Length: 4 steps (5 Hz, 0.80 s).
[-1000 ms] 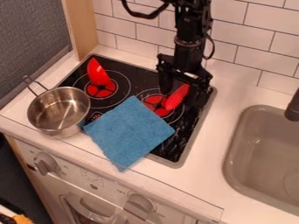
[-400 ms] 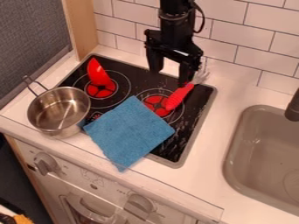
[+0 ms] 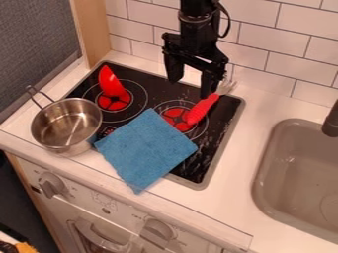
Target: Put the red fork to the top of the right burner
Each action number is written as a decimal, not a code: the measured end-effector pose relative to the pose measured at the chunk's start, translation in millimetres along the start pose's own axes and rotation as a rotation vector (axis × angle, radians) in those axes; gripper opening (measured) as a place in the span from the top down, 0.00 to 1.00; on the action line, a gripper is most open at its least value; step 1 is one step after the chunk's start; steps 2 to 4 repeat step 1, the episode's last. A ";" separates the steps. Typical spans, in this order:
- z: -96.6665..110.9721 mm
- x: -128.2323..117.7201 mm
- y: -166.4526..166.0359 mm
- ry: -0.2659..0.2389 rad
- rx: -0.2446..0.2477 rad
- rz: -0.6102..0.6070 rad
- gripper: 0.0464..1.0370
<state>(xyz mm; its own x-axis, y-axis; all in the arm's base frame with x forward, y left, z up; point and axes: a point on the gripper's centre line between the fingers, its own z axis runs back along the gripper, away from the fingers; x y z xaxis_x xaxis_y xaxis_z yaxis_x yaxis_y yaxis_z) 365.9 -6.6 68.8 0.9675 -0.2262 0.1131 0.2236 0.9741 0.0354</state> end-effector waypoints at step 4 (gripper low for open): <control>0.3 0.4 0.1 -0.002 0.000 0.000 0.04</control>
